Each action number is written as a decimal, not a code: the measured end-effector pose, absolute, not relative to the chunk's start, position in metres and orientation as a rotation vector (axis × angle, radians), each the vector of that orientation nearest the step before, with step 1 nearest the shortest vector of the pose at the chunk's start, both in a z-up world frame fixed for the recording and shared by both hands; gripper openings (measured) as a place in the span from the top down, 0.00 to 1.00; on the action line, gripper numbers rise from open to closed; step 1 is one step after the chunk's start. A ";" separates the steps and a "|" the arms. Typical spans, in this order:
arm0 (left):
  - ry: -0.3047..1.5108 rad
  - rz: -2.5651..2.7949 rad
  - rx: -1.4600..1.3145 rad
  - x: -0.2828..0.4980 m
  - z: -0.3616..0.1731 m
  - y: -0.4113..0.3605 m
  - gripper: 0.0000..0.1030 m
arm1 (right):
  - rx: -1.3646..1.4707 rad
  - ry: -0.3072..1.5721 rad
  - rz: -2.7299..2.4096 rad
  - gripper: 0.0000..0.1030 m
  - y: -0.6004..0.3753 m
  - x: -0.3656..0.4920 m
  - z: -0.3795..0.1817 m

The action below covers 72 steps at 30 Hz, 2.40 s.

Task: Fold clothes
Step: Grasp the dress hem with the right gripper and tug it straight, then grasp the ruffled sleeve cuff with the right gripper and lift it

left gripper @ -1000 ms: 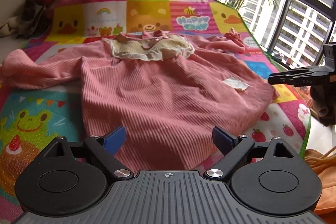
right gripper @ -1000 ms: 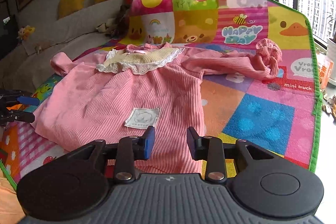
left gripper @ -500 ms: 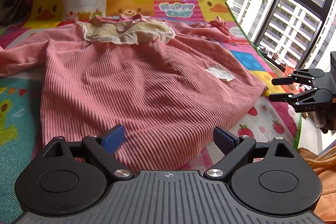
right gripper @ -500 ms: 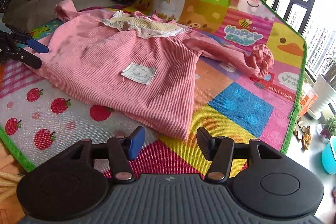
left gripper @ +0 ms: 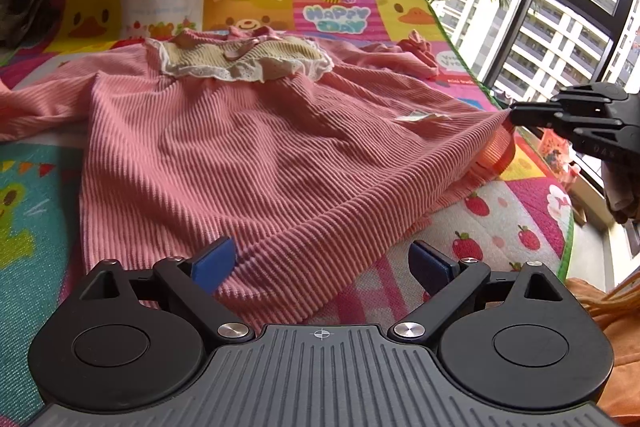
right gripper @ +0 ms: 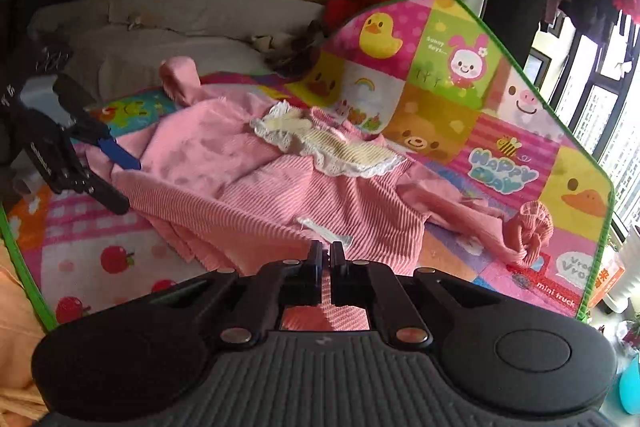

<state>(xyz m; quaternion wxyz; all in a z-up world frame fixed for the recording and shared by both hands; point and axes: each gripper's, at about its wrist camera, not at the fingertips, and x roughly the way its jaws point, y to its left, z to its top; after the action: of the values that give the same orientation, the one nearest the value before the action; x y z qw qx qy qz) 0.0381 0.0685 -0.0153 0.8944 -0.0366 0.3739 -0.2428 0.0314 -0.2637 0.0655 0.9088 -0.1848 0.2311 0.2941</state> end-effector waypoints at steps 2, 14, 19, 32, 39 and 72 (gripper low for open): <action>0.774 -0.504 -0.075 0.038 -0.016 0.068 0.05 | -0.339 0.442 0.588 0.97 -0.275 0.029 0.080; 0.791 -0.507 -0.049 0.032 -0.014 0.072 0.05 | -0.317 0.698 0.516 0.75 -0.276 0.069 0.011; 0.816 -0.515 -0.051 0.041 -0.003 0.078 0.05 | -0.301 0.726 0.479 0.40 -0.285 0.074 0.002; 0.588 -0.307 -0.308 0.175 0.001 0.066 0.01 | 0.117 0.657 0.507 0.23 -0.234 0.217 0.021; 0.645 -0.265 -0.361 0.189 -0.029 0.082 0.01 | 0.058 0.710 0.491 0.23 -0.214 0.240 -0.014; 0.608 -0.303 -0.448 0.184 -0.035 0.099 0.00 | -0.155 0.550 -0.074 0.23 -0.316 0.307 0.017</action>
<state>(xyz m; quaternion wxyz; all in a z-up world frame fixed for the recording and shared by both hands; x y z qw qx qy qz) 0.1839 0.0992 -0.0347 0.9183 -0.2179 0.2959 -0.1471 0.3073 -0.3159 0.0169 0.9588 -0.0765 0.2712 -0.0363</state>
